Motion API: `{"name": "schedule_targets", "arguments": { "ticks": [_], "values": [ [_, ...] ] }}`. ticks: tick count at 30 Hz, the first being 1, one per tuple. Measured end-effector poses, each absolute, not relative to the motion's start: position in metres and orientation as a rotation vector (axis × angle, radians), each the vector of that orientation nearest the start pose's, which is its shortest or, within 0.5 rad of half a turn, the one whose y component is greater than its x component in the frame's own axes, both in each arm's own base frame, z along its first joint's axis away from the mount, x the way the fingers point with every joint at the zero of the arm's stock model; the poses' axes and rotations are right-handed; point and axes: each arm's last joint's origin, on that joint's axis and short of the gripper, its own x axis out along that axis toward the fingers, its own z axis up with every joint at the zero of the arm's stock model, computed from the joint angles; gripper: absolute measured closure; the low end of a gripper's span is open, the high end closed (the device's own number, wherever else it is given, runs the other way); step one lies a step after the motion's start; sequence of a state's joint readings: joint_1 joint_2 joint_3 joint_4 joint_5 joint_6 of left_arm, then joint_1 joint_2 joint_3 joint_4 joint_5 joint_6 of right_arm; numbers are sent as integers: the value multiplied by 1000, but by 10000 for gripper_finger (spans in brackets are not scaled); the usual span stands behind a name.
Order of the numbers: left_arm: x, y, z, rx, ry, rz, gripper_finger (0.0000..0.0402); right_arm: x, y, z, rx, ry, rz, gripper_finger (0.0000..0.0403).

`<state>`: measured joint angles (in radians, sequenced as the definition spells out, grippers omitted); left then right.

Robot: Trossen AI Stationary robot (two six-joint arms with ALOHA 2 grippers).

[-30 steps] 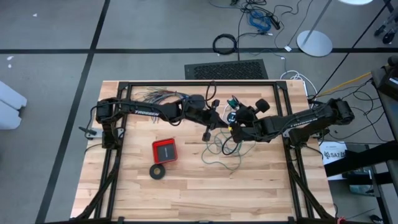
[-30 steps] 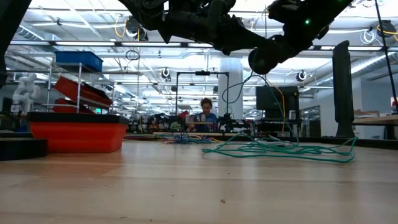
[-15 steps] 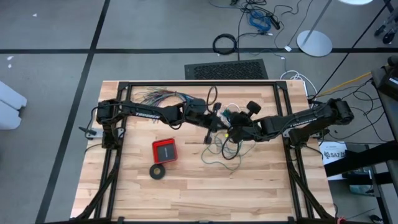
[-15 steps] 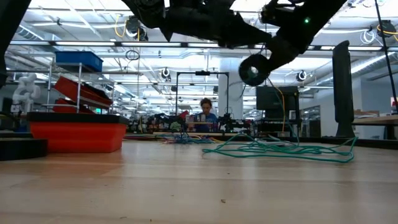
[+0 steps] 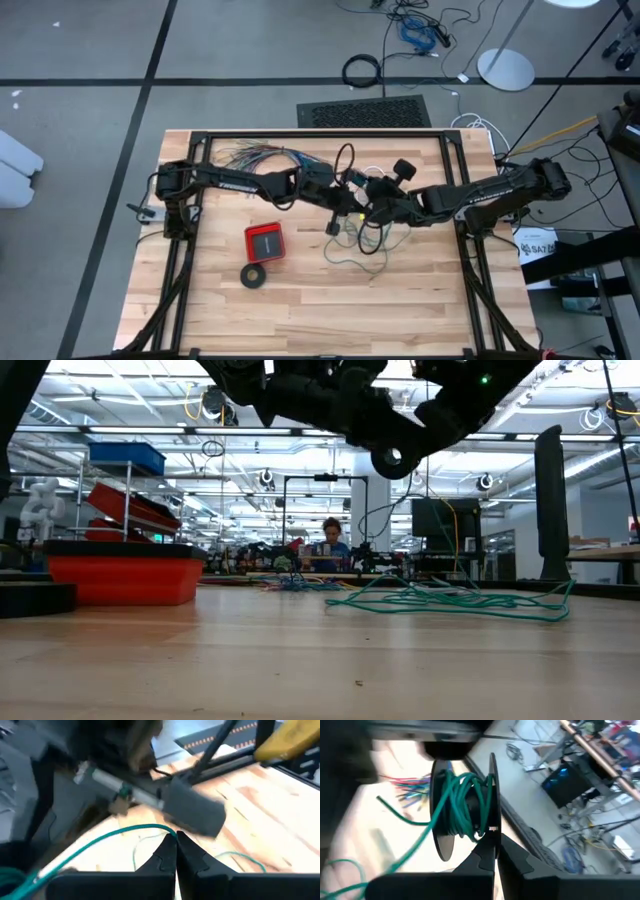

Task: Coil cords
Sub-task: Coil the green wire onto the spool

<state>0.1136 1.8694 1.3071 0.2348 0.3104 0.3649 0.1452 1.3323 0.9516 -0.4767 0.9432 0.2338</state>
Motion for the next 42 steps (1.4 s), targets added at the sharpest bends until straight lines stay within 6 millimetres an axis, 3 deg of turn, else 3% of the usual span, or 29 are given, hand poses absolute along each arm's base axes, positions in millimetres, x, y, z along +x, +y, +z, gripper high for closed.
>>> {"name": "schedule_targets", "arguments": {
  "ticks": [12,23,42],
  "values": [
    [432,37,236,310,313,-75,401,252,15,282,-193,535,-861,403],
    [435,46,238,314,268,43,401,233,23,314,-69,389,-707,403],
    [432,66,237,294,291,86,401,207,27,320,-82,421,-697,403]
  ]
}}
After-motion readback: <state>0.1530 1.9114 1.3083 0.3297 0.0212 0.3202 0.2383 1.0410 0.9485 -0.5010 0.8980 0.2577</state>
